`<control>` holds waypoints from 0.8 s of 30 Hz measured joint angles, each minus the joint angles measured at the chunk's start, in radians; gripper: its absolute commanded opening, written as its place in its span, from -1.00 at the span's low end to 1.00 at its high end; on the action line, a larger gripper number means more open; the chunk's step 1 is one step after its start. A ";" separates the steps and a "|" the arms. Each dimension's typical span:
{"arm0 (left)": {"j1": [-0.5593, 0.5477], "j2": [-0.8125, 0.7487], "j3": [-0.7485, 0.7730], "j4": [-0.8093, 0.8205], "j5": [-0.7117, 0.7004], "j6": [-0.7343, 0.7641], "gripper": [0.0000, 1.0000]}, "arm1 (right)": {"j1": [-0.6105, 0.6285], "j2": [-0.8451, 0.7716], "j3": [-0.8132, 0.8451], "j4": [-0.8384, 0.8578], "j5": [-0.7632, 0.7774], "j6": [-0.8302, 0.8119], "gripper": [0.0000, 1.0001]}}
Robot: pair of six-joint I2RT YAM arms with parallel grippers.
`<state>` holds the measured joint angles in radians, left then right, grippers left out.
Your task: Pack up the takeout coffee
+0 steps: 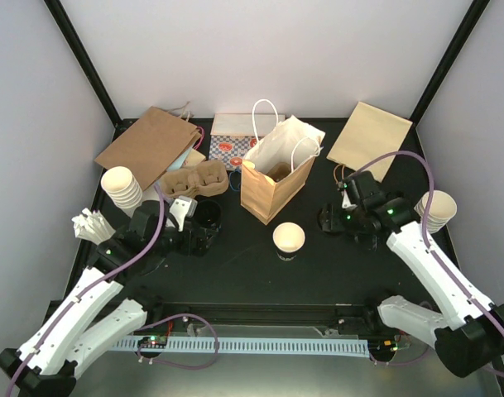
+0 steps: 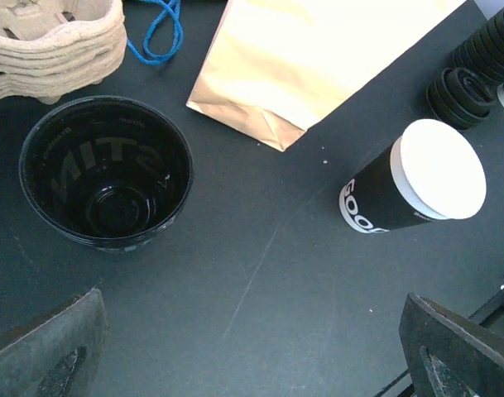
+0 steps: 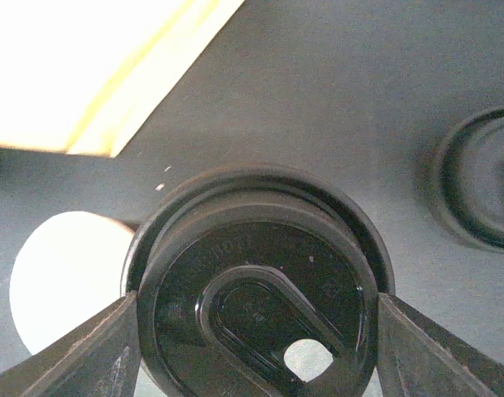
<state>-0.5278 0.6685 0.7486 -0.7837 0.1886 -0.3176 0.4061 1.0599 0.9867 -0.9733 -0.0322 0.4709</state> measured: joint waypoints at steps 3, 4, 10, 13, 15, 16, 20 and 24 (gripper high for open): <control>-0.001 0.013 0.000 0.001 0.019 -0.013 0.98 | 0.068 -0.034 -0.027 0.002 -0.022 0.000 0.30; -0.001 0.019 0.000 0.004 0.031 -0.019 0.97 | 0.077 -0.050 -0.039 0.008 -0.031 0.000 0.30; -0.004 0.062 -0.016 0.059 0.122 -0.091 0.97 | 0.092 -0.166 -0.095 0.053 -0.110 -0.015 0.29; -0.004 0.061 -0.026 0.076 0.135 -0.114 0.98 | 0.092 -0.203 -0.095 0.077 -0.128 -0.022 0.29; -0.004 0.047 -0.027 0.089 0.135 -0.125 0.98 | 0.092 -0.216 -0.095 0.084 -0.131 -0.025 0.29; -0.004 0.036 -0.028 0.094 0.135 -0.129 0.98 | 0.092 -0.221 -0.095 0.087 -0.132 -0.027 0.29; -0.004 -0.009 -0.032 0.110 0.134 -0.146 0.98 | 0.092 -0.229 -0.095 0.091 -0.122 -0.027 0.29; -0.004 -0.041 -0.045 0.113 0.130 -0.157 0.98 | 0.092 -0.224 -0.099 0.094 -0.127 -0.027 0.28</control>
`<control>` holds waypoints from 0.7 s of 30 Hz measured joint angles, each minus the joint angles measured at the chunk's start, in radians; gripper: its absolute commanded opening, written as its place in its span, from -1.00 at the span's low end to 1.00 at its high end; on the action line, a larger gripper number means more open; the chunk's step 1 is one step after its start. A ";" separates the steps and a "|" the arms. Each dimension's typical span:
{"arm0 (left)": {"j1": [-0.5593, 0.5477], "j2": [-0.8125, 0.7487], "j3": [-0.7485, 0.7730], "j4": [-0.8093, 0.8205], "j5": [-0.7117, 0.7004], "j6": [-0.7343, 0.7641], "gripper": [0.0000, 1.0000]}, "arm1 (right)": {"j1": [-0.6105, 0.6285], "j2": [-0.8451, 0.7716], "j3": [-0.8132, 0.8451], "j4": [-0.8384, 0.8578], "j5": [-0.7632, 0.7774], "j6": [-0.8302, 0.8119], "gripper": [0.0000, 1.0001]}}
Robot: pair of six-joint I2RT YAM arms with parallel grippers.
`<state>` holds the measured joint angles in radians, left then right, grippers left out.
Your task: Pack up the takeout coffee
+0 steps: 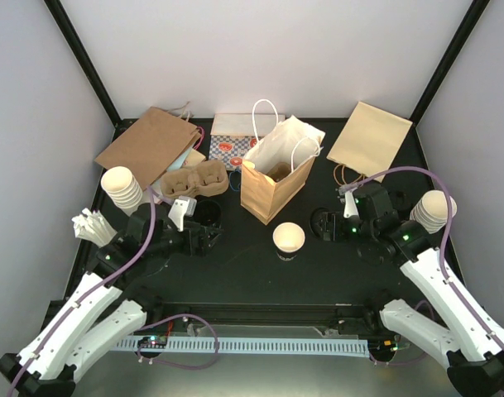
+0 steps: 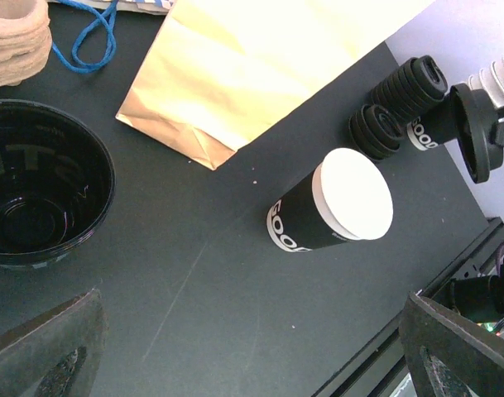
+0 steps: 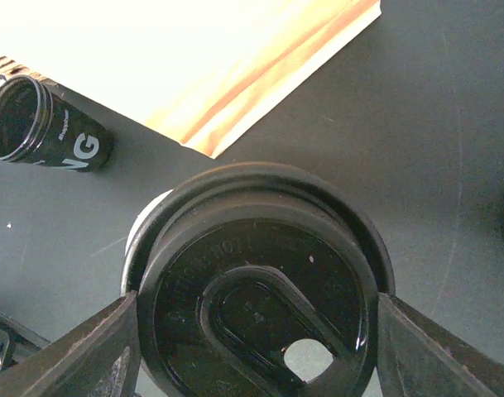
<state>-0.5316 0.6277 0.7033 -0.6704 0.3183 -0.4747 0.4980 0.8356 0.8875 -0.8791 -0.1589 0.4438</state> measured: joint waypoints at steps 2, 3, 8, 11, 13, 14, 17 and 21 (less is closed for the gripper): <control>0.000 -0.008 -0.005 0.000 -0.001 -0.003 0.98 | 0.000 0.011 -0.001 0.003 -0.007 0.000 0.28; 0.000 -0.009 -0.007 0.000 -0.001 -0.005 0.98 | 0.000 0.021 -0.002 0.004 -0.010 -0.001 0.28; 0.000 -0.013 -0.017 0.008 0.000 -0.026 0.97 | 0.000 0.065 -0.004 0.005 -0.038 -0.017 0.28; 0.000 -0.012 -0.030 0.025 0.005 -0.043 0.98 | 0.000 0.063 -0.018 0.015 -0.054 -0.021 0.26; 0.000 -0.007 -0.042 0.042 0.015 -0.058 0.98 | 0.001 0.060 -0.032 0.025 -0.064 -0.022 0.25; 0.000 -0.001 -0.045 0.048 0.024 -0.062 0.97 | 0.003 0.059 -0.038 0.028 -0.066 -0.023 0.25; 0.000 0.032 -0.048 0.071 0.050 -0.076 0.97 | 0.023 0.054 -0.054 0.034 -0.068 -0.023 0.24; 0.000 0.076 -0.060 0.119 0.088 -0.096 0.92 | 0.082 0.053 -0.063 0.050 -0.058 -0.018 0.22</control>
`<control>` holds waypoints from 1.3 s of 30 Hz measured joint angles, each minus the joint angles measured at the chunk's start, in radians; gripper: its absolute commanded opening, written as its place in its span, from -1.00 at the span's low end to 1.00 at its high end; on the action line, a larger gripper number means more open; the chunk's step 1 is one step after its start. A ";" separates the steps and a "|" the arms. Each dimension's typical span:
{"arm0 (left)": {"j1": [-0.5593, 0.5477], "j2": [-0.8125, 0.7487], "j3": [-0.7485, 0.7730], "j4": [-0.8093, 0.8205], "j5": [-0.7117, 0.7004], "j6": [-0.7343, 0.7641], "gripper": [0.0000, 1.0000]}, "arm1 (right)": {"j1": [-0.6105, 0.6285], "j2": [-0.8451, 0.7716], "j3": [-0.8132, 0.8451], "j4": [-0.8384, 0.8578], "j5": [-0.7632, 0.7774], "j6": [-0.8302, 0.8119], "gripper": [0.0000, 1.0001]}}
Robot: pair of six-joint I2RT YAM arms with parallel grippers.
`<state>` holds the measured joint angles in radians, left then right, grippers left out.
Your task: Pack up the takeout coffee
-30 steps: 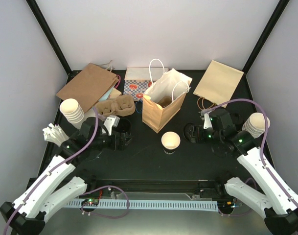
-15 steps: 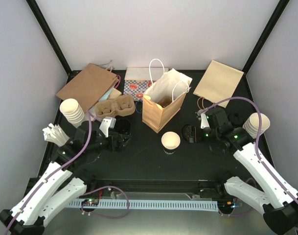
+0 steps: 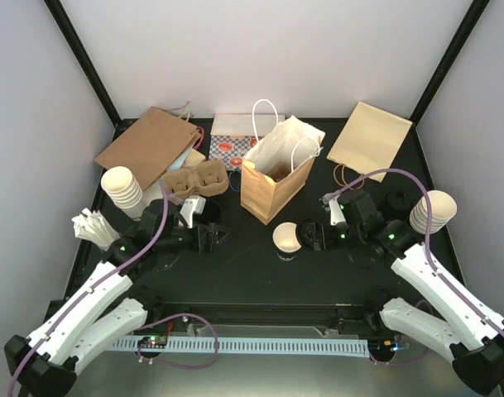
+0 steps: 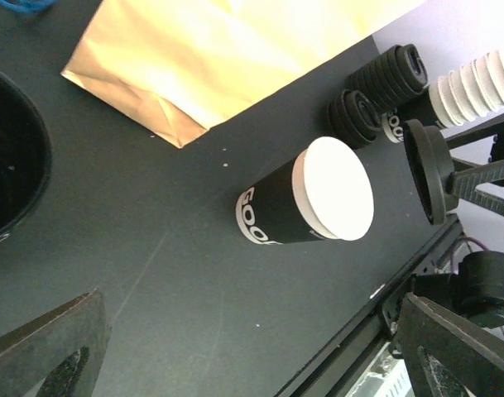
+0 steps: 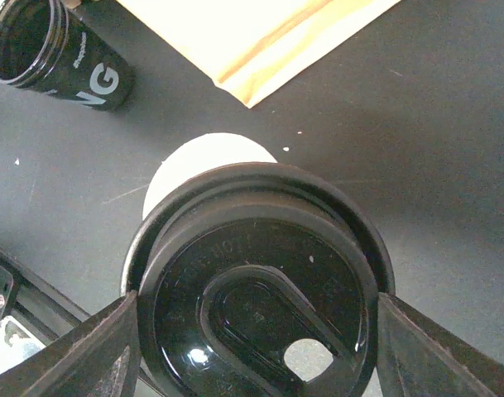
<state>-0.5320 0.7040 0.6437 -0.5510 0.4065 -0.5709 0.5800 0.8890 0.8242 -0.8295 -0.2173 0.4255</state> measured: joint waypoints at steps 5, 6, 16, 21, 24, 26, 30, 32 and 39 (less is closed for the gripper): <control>-0.007 0.027 -0.037 0.068 0.043 -0.031 0.83 | 0.071 0.016 0.000 0.029 0.044 0.004 0.21; -0.009 0.029 -0.043 0.082 0.048 -0.036 0.82 | 0.085 0.023 0.000 0.035 0.055 0.004 0.21; -0.049 0.067 -0.082 0.193 0.070 -0.088 0.80 | 0.218 0.100 0.000 0.081 0.187 0.022 0.21; -0.066 0.079 -0.088 0.219 0.070 -0.100 0.80 | 0.253 0.124 0.001 0.098 0.224 0.023 0.21; -0.077 0.092 -0.088 0.232 0.071 -0.104 0.80 | 0.272 0.149 0.006 0.101 0.242 0.024 0.21; -0.082 0.101 -0.088 0.234 0.070 -0.106 0.80 | 0.281 0.163 0.011 0.104 0.253 0.025 0.21; -0.087 0.104 -0.088 0.241 0.070 -0.110 0.80 | 0.296 0.180 0.023 0.107 0.271 0.025 0.21; -0.088 0.104 -0.088 0.245 0.070 -0.111 0.80 | 0.304 0.189 0.034 0.108 0.281 0.025 0.21; -0.092 0.116 -0.088 0.253 0.070 -0.111 0.80 | 0.324 0.222 0.055 0.111 0.310 0.024 0.22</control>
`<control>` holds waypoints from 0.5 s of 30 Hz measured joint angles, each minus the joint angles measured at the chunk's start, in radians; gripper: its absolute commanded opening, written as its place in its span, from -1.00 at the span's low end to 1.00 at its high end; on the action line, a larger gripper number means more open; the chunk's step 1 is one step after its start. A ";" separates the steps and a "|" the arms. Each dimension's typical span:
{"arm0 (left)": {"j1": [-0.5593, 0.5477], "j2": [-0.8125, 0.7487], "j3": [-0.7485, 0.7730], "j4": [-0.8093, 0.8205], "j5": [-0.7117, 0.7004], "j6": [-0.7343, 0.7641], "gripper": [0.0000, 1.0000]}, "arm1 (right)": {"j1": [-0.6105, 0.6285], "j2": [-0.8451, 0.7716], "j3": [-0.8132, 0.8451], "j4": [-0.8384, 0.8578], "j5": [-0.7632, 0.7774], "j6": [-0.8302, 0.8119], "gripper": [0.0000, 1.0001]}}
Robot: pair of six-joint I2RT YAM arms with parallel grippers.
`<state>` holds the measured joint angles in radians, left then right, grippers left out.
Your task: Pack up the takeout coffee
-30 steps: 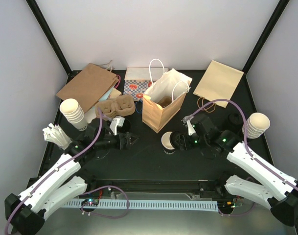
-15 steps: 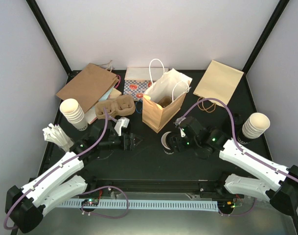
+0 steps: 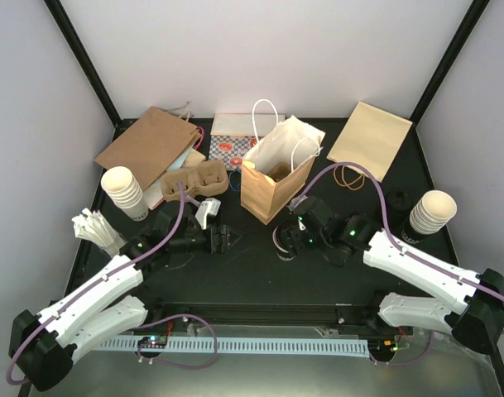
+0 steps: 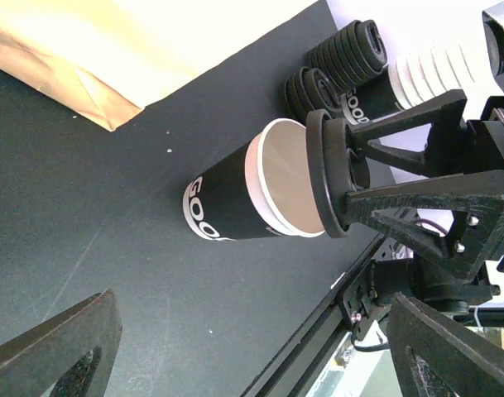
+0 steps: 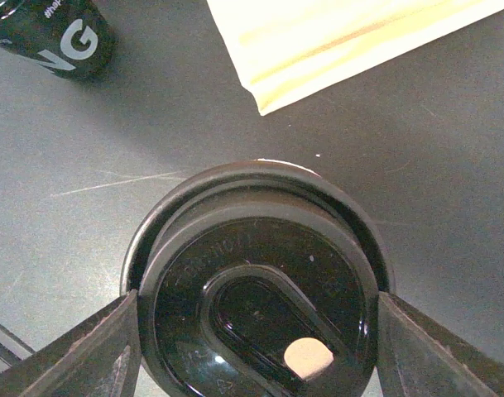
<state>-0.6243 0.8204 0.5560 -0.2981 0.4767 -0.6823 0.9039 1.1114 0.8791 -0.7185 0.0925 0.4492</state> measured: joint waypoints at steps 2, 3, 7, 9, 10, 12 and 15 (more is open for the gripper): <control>0.000 0.000 0.000 0.001 0.000 0.000 0.80 | 0.002 0.006 0.000 0.000 0.004 0.000 0.22; -0.001 0.000 0.000 0.001 0.000 0.000 0.80 | 0.004 0.009 0.000 0.000 0.004 0.000 0.22; -0.006 0.006 0.000 0.001 0.000 0.000 0.81 | 0.006 0.021 0.001 0.002 0.005 -0.002 0.22; -0.006 0.011 0.000 0.002 0.000 0.000 0.80 | 0.009 0.023 0.002 0.004 0.007 -0.003 0.22; -0.008 0.013 0.000 0.002 0.000 0.000 0.80 | 0.011 0.024 0.002 0.006 0.008 -0.003 0.22; -0.010 0.018 0.000 0.004 0.000 0.000 0.80 | 0.015 0.029 0.003 0.009 0.011 -0.006 0.22; -0.015 0.022 0.000 0.009 0.000 -0.002 0.80 | 0.021 0.041 0.007 0.016 0.015 -0.007 0.22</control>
<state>-0.6395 0.8425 0.5560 -0.2890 0.4767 -0.6838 0.9249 1.1526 0.8860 -0.7029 0.1078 0.4423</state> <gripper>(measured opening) 0.902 0.725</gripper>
